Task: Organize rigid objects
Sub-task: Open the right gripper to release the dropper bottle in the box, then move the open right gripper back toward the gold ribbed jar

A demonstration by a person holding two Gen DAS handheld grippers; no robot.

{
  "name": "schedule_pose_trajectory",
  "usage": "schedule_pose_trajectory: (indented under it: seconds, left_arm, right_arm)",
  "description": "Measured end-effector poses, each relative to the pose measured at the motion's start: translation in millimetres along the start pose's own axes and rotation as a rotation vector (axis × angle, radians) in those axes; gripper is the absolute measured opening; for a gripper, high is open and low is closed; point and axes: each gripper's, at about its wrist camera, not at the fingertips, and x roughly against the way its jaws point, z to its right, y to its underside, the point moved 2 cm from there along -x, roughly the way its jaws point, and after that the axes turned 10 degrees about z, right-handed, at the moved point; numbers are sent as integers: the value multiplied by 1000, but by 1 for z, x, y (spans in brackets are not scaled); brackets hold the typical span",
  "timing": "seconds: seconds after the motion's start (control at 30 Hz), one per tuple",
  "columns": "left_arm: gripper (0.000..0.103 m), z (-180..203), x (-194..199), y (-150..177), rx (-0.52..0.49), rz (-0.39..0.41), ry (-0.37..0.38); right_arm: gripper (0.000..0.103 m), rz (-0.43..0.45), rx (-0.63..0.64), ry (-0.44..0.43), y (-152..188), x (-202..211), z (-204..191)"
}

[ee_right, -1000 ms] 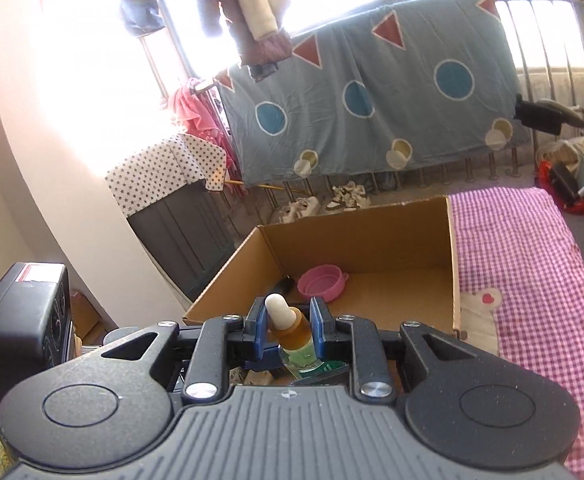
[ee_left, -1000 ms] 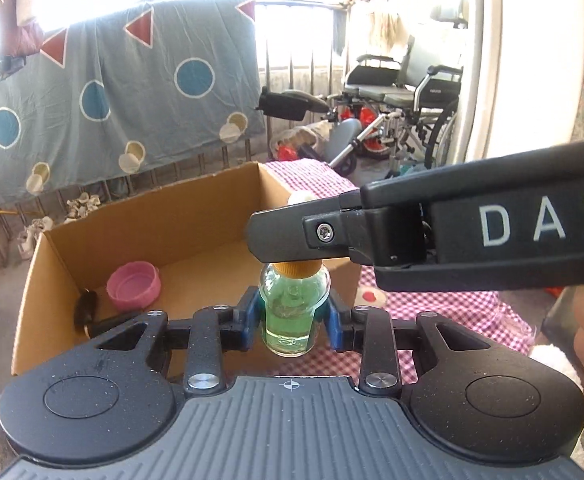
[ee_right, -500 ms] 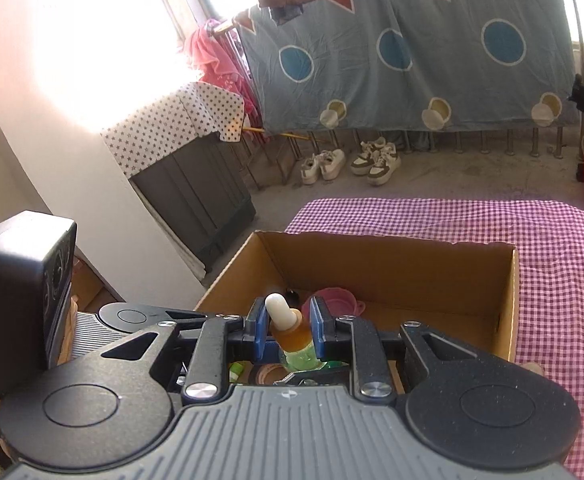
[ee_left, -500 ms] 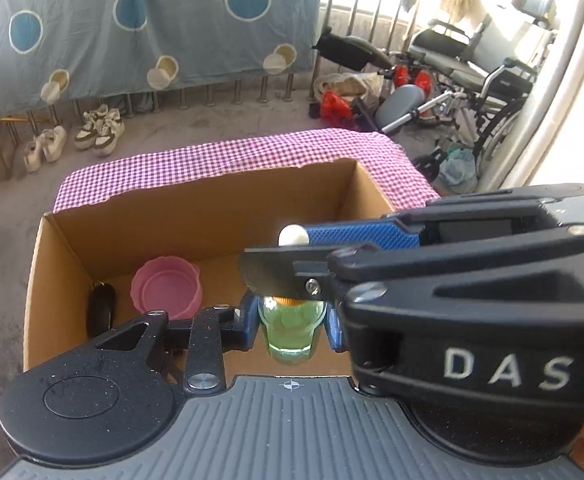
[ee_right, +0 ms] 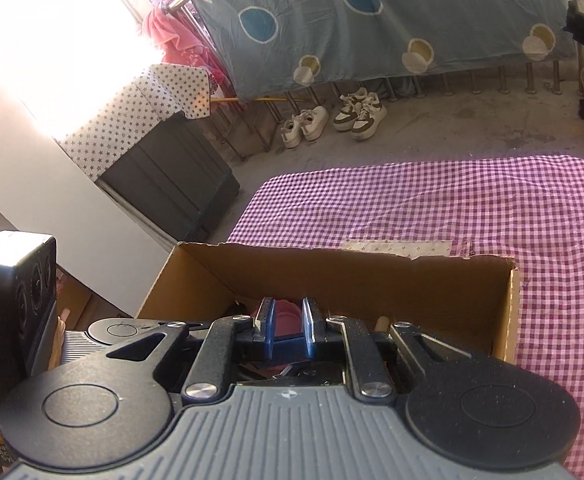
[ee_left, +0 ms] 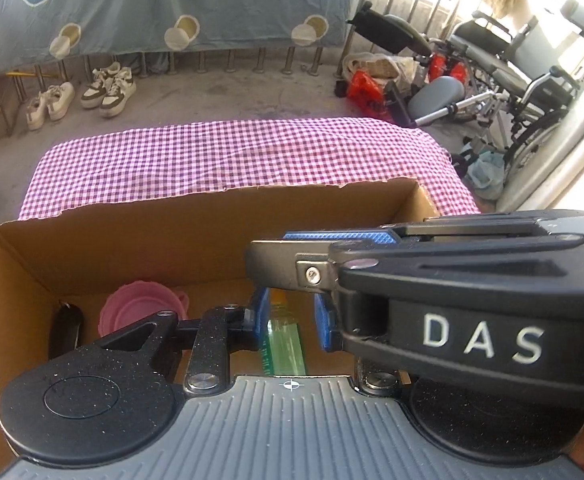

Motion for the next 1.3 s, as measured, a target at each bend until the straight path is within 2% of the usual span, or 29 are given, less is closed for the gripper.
schedule_pose_trajectory:
  seconds: [0.2, 0.23, 0.3, 0.37, 0.47, 0.73, 0.87, 1.0, 1.17, 1.3]
  left_arm:
    - [26, 4, 15, 1, -17, -6, -11]
    - [30, 5, 19, 2, -16, -10, -17]
    - [36, 5, 32, 4, -14, -7, -20]
    - [51, 3, 49, 7, -10, 12, -14]
    - [69, -6, 78, 15, 36, 56, -5]
    - [97, -52, 150, 37, 158, 186, -47]
    - [103, -80, 173, 51, 191, 253, -107]
    - [103, -111, 180, 66, 233, 262, -204]
    - [103, -142, 177, 79, 285, 256, -248]
    - [103, -158, 174, 82, 314, 258, -251]
  right_arm:
    - [16, 24, -36, -2, -3, 25, 2]
    - [16, 21, -41, 0, -2, 30, 1]
    - [17, 13, -40, 10, -1, 39, -3]
    - [18, 4, -22, 34, 0, 46, -10]
    - [18, -34, -3, 86, 3, 45, -17]
    - [18, -199, -12, 257, 15, -3, -13]
    - [20, -227, 23, 335, 19, -31, -12]
    - [20, -262, 23, 393, 22, -61, -5]
    - [21, -294, 1, 437, 25, -88, 5]
    - [35, -303, 21, 478, 23, -105, 9]
